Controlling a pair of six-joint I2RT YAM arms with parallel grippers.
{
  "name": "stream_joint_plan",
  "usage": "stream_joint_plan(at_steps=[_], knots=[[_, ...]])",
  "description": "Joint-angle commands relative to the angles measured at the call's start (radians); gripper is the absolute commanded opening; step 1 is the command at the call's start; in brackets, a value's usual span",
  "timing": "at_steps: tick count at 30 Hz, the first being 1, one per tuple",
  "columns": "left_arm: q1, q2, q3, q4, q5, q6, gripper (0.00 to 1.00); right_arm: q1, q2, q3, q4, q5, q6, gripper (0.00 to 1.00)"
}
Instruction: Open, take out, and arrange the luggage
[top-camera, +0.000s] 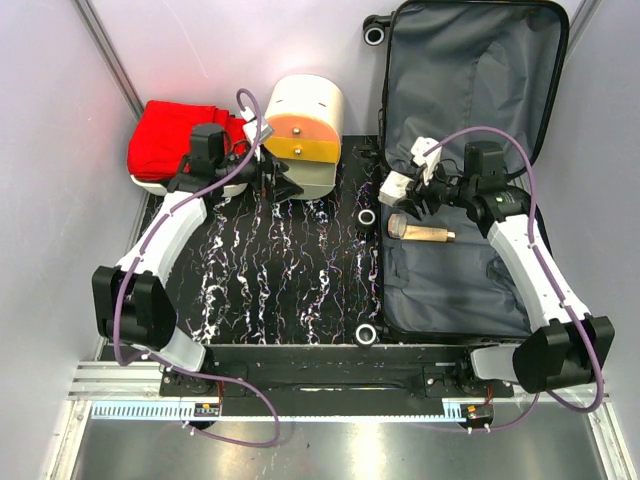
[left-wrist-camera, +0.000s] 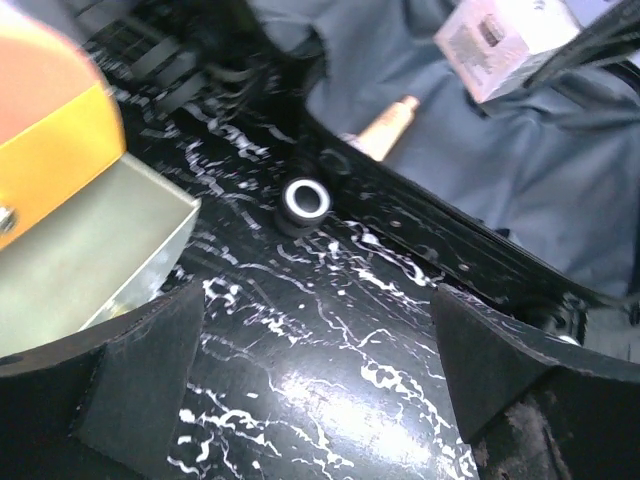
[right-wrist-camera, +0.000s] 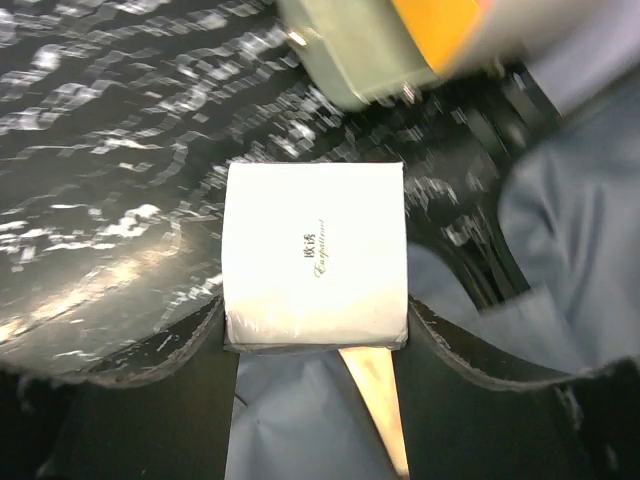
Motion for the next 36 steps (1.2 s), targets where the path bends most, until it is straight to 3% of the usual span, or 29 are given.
stream_joint_plan(at_steps=[1, 5, 15, 22, 27, 31, 36], knots=[[-0.046, -0.077, -0.002, 0.011, 0.258, 0.210, 0.99, 0.059, 0.014, 0.094, -0.123, -0.388, -0.246, 0.11], [-0.137, -0.103, -0.012, 0.008, 0.246, 0.313, 0.99, 0.143, 0.063, 0.178, -0.221, -0.393, -0.357, 0.11], [-0.292, -0.080, 0.056, -0.197, 0.173, 0.546, 0.99, 0.254, 0.130, 0.263, -0.292, -0.343, -0.365, 0.10], [-0.338, -0.062, 0.067, -0.213, 0.160, 0.539, 0.98, 0.279, 0.141, 0.272, -0.280, -0.315, -0.348, 0.10], [-0.355, -0.071, 0.027, -0.069, 0.139, 0.430, 0.96, 0.288, 0.143, 0.266, -0.265, -0.310, -0.340, 0.10], [-0.364, -0.079, -0.005, 0.057, 0.120, 0.342, 0.83, 0.288, 0.144, 0.264, -0.246, -0.309, -0.319, 0.10], [-0.375, -0.068, -0.018, 0.070, 0.113, 0.341, 0.79, 0.289, 0.133, 0.246, -0.213, -0.316, -0.307, 0.09]])
